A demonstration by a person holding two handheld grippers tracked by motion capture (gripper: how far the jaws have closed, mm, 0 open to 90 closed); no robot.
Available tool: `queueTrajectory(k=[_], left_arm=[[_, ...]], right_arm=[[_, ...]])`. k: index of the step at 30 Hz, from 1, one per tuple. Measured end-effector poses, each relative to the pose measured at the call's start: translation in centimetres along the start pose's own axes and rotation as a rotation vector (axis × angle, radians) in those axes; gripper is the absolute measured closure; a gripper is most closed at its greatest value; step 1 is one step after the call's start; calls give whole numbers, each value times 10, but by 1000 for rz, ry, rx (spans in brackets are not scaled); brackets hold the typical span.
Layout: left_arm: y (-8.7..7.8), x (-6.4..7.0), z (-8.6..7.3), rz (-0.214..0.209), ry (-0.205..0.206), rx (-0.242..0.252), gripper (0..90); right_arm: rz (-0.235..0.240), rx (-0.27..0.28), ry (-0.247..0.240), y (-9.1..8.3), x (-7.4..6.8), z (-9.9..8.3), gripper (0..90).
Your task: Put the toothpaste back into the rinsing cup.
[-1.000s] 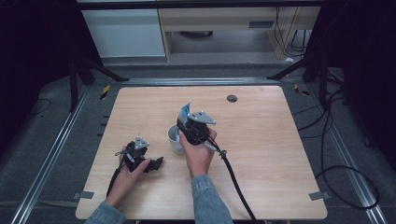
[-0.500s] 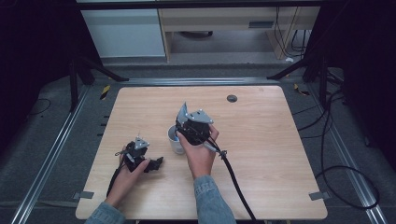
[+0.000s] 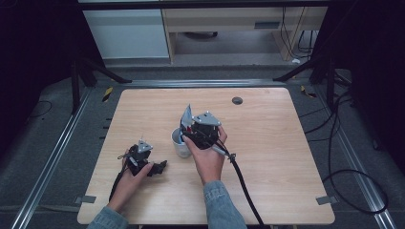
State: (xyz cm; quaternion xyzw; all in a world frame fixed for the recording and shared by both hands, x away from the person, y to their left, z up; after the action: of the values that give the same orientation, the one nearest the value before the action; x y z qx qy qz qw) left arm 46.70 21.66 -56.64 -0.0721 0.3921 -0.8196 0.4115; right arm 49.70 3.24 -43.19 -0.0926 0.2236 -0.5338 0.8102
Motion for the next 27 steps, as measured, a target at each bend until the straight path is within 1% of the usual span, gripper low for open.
queueTrajectory(k=[3, 4, 7, 11, 13, 15, 17, 19, 21, 22, 24, 27], left_arm=[[0, 0, 1, 1, 1, 0, 0], [1, 0, 1, 1, -2, 2, 0], [1, 1, 1, 0, -3, 3, 0], [0, 2, 0, -6, 6, -3, 0], [0, 2, 0, -6, 6, -1, 0], [0, 2, 1, -5, 5, -1, 0], [0, 2, 1, -5, 3, -1, 0], [0, 2, 1, -4, 3, -1, 0], [0, 2, 1, -3, 3, -1, 0], [0, 2, 1, -3, 3, -1, 0], [0, 2, 1, -4, 3, -1, 0], [0, 2, 1, -5, 4, -1, 0]], right_arm=[[-6, -12, -18, -2, 4, 1, 168], [-10, -19, -35, -3, 7, 1, 144], [-36, -35, -59, -5, 14, 1, 100], [-84, -39, -57, -13, 31, 3, 85], [-110, -34, -59, -18, 42, 4, 86], [-120, -42, -64, -22, 52, 4, 83], [-143, -54, -65, -26, 65, 4, 84], [-169, -61, -51, -30, 82, 4, 91], [-178, -66, -47, -34, 94, 4, 92], [-183, -67, -35, -36, 100, 5, 92], [-197, -62, -38, -41, 113, 5, 93], [-209, -75, -23, -45, 128, 2, 92]])
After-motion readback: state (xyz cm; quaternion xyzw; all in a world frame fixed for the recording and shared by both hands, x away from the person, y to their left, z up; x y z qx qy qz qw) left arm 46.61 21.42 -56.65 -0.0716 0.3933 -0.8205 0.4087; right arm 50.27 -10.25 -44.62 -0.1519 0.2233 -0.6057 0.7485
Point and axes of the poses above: each handheld gripper's, and its own axes: y roughly forward along the jaws, z roughly out of its top, x roughly to its right, the point moved 8 cm from there along y, roughly forward along the jaws, and after that the axes turned 15 degrees about y, right-handed, at the moved point
